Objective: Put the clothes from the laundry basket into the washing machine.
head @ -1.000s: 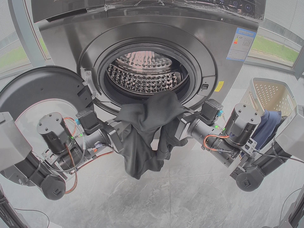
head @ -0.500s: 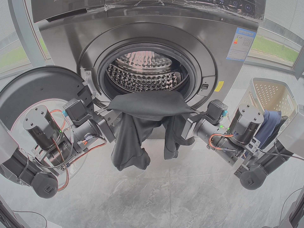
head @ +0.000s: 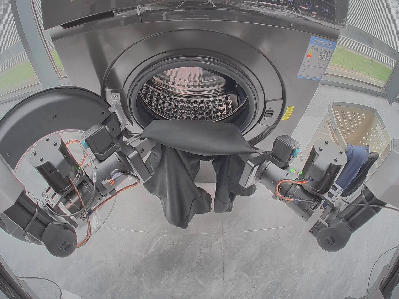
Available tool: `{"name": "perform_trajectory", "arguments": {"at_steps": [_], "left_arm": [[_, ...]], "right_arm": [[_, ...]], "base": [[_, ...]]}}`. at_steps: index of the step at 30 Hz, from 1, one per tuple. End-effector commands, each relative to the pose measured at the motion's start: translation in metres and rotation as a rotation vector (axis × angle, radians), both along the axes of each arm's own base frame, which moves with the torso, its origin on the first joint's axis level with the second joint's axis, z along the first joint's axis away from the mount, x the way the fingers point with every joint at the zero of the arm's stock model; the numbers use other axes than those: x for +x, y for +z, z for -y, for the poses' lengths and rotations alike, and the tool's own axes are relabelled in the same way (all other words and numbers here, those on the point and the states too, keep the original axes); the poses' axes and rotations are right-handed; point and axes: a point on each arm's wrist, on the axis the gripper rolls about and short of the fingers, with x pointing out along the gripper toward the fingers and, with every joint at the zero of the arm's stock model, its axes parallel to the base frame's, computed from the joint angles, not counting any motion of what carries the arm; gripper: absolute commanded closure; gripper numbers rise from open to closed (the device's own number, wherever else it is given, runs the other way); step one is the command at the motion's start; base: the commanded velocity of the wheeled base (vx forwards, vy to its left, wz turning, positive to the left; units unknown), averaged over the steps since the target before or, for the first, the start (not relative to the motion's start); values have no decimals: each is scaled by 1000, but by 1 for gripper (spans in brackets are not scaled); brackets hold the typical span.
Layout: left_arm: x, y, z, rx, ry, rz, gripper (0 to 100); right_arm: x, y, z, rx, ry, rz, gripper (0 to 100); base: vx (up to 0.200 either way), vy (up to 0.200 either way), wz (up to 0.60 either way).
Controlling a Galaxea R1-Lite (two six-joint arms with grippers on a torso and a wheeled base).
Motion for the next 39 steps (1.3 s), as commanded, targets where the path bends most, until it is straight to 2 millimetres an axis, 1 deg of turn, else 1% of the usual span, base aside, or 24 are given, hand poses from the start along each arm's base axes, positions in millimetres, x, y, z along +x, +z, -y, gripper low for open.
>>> {"name": "perform_trajectory", "arguments": {"at_steps": [1, 3, 9, 19, 24, 32, 36, 39], "left_arm": [[0, 0, 1, -1, -1, 2, 100], [0, 1, 1, -3, -2, 6, 100], [-1, 2, 2, -5, -8, 9, 100], [-4, 5, 5, -8, -20, 18, 100], [-4, 6, 5, -8, -20, 22, 100], [-5, 7, 4, -10, -20, 26, 100], [-5, 7, 4, -9, -18, 25, 100], [-5, 7, 4, -9, -19, 27, 100]], "right_arm": [[0, -1, -2, -2, 6, -3, 0], [1, -4, -2, -12, 4, -11, 0], [12, -18, 2, -39, -27, -43, 0], [18, -35, -1, -62, -29, -79, 0], [21, -47, -5, -76, -24, -101, 0], [29, -59, -13, -87, -14, -112, 0], [28, -70, -20, -102, 2, -132, 0], [29, -74, -24, -104, 9, -130, 0]], "base": [[0, 0, 0], [0, 0, 0], [0, 0, 0], [0, 0, 0], [0, 0, 0], [0, 0, 0], [0, 0, 0], [0, 0, 0]]}}
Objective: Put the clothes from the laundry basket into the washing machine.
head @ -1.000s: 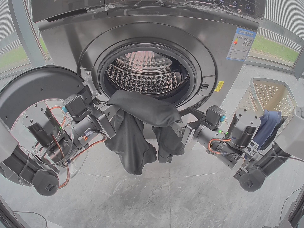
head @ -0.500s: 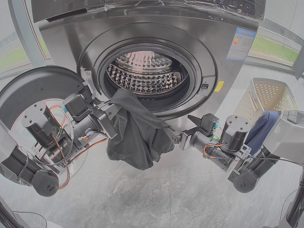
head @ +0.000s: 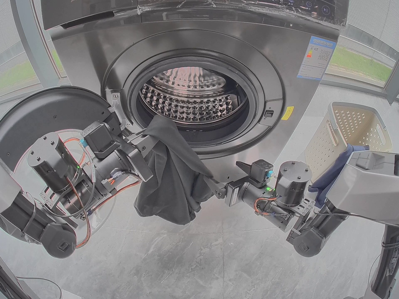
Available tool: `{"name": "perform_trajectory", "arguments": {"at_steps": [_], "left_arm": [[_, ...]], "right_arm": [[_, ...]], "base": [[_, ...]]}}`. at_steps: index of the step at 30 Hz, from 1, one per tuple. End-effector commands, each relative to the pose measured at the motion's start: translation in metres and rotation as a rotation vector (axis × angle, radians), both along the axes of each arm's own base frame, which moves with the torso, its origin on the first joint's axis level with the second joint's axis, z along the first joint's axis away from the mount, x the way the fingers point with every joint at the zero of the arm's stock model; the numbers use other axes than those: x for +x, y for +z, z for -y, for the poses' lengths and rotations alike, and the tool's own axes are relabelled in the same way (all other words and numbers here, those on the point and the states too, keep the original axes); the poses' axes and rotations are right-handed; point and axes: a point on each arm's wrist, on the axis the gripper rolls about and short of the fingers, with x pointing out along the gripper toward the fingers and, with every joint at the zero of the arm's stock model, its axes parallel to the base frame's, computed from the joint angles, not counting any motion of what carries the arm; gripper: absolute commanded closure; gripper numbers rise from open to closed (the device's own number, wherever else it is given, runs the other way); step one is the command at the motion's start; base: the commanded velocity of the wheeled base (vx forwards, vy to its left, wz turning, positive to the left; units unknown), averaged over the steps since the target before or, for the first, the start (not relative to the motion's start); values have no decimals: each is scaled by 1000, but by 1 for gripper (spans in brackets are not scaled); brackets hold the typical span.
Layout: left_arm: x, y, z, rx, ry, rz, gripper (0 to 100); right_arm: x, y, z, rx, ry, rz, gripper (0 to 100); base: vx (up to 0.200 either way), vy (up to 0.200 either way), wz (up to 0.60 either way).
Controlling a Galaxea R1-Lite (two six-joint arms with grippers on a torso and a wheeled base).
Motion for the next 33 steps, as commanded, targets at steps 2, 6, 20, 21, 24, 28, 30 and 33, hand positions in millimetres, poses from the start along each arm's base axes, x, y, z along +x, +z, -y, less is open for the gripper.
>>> {"name": "perform_trajectory", "arguments": {"at_steps": [2, 6, 20, 21, 24, 28, 30, 33], "left_arm": [[0, 0, 0, -1, 1, 0, 100], [0, 0, 0, -1, 1, -1, 100], [-1, -2, 2, 1, -7, -5, 100], [-1, -2, 2, 2, -7, -6, 100], [-1, -1, 3, 1, -8, -5, 100], [-1, -1, 3, 0, -8, -2, 100], [-1, -1, 3, 0, -7, -2, 100], [-1, 0, 2, -6, 6, -2, 100]], "right_arm": [[3, -16, -9, -15, 13, -19, 0], [7, -24, -15, -19, 18, -25, 0], [21, -38, -41, -9, 45, -5, 0], [22, -41, -42, -13, 45, -7, 0], [27, -50, -46, -17, 42, -12, 0], [35, -65, -49, -26, 35, -23, 0], [38, -71, -49, -32, 30, -28, 0], [39, -75, -48, -35, 27, -31, 0]], "base": [[0, 0, 0], [0, 0, 0], [0, 0, 0], [0, 0, 0], [0, 0, 0], [0, 0, 0], [0, 0, 0], [0, 0, 0]]}}
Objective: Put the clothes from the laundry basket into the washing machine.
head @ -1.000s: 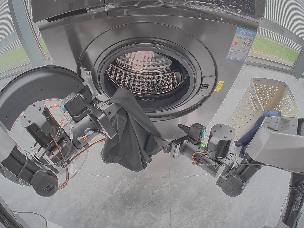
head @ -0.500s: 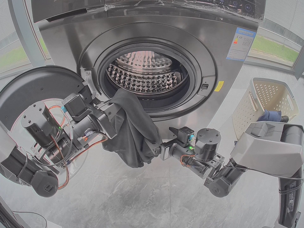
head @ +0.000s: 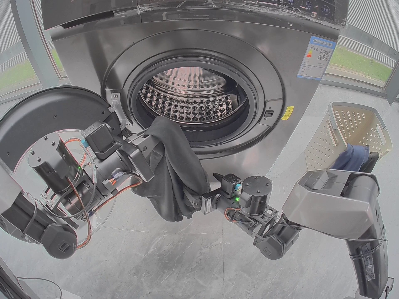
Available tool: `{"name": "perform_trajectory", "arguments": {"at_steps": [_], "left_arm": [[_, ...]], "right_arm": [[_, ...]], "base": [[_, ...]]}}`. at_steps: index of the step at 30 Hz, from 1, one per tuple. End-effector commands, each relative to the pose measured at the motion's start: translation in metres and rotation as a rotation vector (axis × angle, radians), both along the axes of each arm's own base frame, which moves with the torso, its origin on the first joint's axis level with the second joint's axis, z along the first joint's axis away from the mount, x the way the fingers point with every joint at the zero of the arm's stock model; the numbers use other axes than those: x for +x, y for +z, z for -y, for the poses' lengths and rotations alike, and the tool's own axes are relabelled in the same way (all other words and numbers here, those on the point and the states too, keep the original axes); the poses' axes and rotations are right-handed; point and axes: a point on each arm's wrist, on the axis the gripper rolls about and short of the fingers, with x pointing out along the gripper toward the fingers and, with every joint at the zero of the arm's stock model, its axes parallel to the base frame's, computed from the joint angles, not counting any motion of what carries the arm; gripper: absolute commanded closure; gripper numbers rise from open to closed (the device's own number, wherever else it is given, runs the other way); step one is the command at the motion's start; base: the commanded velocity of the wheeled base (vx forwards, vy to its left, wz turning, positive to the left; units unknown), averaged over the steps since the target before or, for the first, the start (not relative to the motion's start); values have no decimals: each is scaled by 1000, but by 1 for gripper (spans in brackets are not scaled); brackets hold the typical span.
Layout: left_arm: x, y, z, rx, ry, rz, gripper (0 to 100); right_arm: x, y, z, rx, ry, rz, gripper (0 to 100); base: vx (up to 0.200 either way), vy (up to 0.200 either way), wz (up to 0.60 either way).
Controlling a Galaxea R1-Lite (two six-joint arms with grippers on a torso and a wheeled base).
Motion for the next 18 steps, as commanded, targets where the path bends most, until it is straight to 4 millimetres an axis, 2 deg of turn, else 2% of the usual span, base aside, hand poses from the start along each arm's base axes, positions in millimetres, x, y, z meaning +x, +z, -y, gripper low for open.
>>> {"name": "perform_trajectory", "arguments": {"at_steps": [1, 5, 6, 12, 14, 17, 18], "left_arm": [[0, 0, 0, -4, 8, 0, 100], [1, 0, 0, -3, 8, -1, 100], [1, 0, 0, -2, 8, -3, 100], [2, -2, -2, 0, 18, -8, 100], [3, -4, -1, 3, 18, -14, 100], [4, -5, -1, 5, 19, -16, 100], [4, -6, -1, 6, 18, -19, 100]], "right_arm": [[4, -17, 0, -18, -6, -21, 0], [5, -16, 3, -14, -14, -19, 0], [5, -16, 3, -14, -16, -19, 100], [5, -12, 9, -16, -28, -23, 100], [-3, 2, 18, -15, -32, -22, 100], [-7, 10, 25, -15, -39, -22, 100], [-12, 20, 34, -13, -48, -20, 100]], "base": [[0, 0, 0], [0, 0, 0], [0, 0, 0], [0, 0, 0], [0, 0, 0], [0, 0, 0], [0, 0, 0]]}}
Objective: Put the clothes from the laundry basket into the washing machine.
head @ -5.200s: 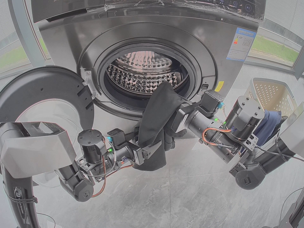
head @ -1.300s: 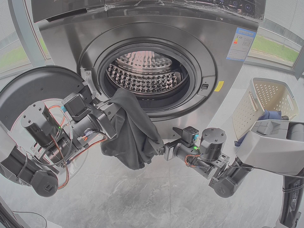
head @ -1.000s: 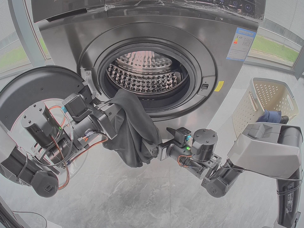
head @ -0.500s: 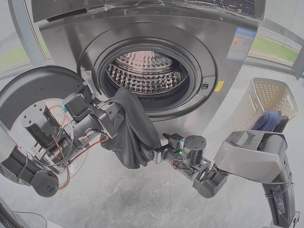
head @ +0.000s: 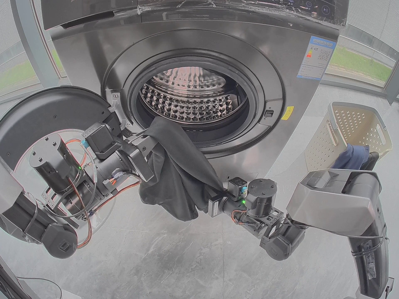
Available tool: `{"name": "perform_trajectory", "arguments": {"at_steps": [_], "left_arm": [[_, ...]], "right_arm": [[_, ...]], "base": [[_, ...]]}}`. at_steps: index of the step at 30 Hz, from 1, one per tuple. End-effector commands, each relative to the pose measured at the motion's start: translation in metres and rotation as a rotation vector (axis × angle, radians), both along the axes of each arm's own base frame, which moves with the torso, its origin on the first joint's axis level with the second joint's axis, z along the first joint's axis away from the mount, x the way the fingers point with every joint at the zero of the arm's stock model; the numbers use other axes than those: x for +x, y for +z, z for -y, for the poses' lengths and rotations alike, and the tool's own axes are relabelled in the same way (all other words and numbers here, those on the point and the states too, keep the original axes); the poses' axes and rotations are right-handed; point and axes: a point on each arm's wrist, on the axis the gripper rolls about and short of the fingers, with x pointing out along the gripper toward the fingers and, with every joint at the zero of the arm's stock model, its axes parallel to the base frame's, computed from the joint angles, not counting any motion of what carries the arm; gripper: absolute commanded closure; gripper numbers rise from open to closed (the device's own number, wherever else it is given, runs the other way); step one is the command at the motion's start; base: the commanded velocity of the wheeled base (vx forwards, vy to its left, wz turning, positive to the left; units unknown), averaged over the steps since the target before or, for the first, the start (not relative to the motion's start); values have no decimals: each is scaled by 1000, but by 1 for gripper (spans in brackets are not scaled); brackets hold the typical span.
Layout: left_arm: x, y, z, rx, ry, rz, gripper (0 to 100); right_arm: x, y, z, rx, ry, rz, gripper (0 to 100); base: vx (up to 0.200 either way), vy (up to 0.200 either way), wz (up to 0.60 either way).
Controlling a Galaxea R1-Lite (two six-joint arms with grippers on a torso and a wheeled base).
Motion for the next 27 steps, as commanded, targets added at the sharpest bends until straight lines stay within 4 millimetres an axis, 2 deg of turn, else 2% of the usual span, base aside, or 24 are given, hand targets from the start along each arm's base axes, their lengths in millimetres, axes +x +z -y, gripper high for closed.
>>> {"name": "perform_trajectory", "arguments": {"at_steps": [1, 8, 9, 10, 11, 14, 17, 22, 27], "left_arm": [[2, -3, 0, 6, 0, -11, 100], [4, -4, -4, 8, 16, -15, 100], [5, -5, -5, 9, 21, -17, 100], [5, -5, -5, 9, 21, -17, 100], [7, -6, -7, 10, 32, -19, 100], [9, -7, -10, 11, 43, -22, 100], [10, -9, -9, 16, 43, -28, 100], [12, -13, -9, 23, 45, -37, 100], [13, -12, -10, 22, 53, -34, 100]], "right_arm": [[-14, 34, 22, 14, -19, 18, 100], [-34, 79, 73, 17, -64, 58, 100], [-34, 85, 82, 16, -70, 74, 100], [-34, 85, 82, 16, -70, 74, 100], [-32, 98, 99, 21, -87, 108, 100], [-30, 111, 117, 36, -106, 144, 100], [-29, 121, 121, 57, -119, 178, 100], [-33, 134, 118, 94, -113, 227, 100], [-32, 165, 120, 152, -149, 319, 100]], "base": [[0, 0, 0], [0, 0, 0], [0, 0, 0], [0, 0, 0], [0, 0, 0], [0, 0, 0], [0, 0, 0], [0, 0, 0], [0, 0, 0]]}}
